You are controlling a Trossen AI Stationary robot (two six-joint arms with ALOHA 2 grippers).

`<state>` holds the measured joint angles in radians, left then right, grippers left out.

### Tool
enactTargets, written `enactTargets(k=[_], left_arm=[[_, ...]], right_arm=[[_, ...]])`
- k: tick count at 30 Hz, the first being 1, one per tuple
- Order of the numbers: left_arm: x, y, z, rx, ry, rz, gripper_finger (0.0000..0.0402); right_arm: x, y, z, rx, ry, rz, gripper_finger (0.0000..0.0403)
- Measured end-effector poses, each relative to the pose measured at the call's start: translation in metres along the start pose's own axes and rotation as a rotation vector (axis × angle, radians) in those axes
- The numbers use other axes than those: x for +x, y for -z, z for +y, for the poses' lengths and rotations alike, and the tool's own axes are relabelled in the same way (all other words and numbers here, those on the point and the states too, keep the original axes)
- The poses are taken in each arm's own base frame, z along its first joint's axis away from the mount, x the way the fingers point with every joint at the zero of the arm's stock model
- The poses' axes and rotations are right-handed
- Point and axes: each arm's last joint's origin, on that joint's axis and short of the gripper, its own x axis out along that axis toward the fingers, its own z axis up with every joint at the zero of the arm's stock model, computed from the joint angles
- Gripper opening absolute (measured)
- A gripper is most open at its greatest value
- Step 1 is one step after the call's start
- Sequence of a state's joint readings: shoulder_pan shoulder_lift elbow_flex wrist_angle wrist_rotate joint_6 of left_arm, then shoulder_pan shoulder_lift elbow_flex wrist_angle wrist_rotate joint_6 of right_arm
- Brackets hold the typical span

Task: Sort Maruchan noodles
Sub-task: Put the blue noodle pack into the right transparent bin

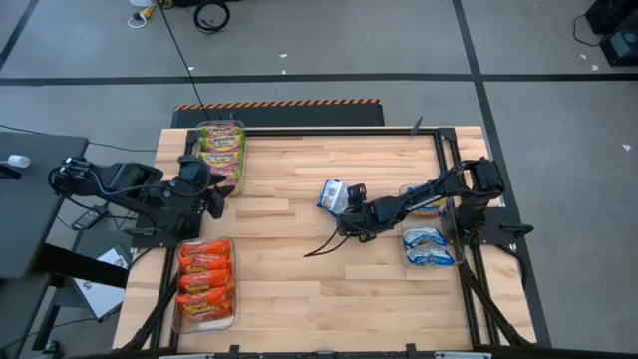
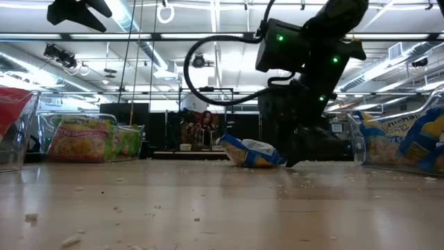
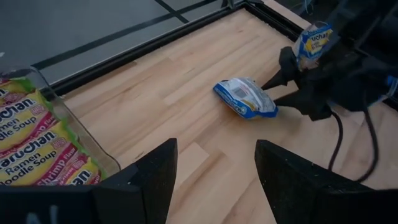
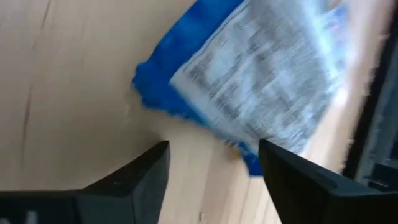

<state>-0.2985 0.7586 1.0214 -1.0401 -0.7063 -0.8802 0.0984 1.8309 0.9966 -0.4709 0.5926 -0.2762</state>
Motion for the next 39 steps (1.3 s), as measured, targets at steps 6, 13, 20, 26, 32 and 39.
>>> enactTargets(k=[6, 13, 20, 26, 32, 39], left_arm=[[0.000, 0.000, 0.000, 0.000, -0.012, -0.015, 0.0219], [0.000, -0.001, 0.001, 0.001, -0.036, -0.044, 0.0219], [0.000, -0.003, -0.001, 0.022, -0.032, -0.068, 0.0219], [-0.001, -0.009, -0.007, 0.068, 0.022, -0.120, 0.0219], [-0.004, -0.011, -0.007, 0.047, 0.059, -0.125, 0.0219], [-0.006, -0.011, -0.006, -0.005, 0.107, -0.094, 0.0219]], right_arm=[[0.009, 0.002, 0.013, 0.016, 0.173, -0.134, 0.0262], [0.014, -0.002, 0.011, 0.085, 0.261, -0.303, 0.0199], [0.017, -0.009, -0.014, 0.166, 0.293, -0.299, 0.0023], [-0.033, -0.039, -0.070, 0.183, 0.272, -0.302, 0.0007], [-0.125, -0.030, -0.158, 0.310, -0.113, -0.343, 0.0004], [-0.188, 0.030, -0.201, 0.396, -0.568, -0.100, 0.0002]])
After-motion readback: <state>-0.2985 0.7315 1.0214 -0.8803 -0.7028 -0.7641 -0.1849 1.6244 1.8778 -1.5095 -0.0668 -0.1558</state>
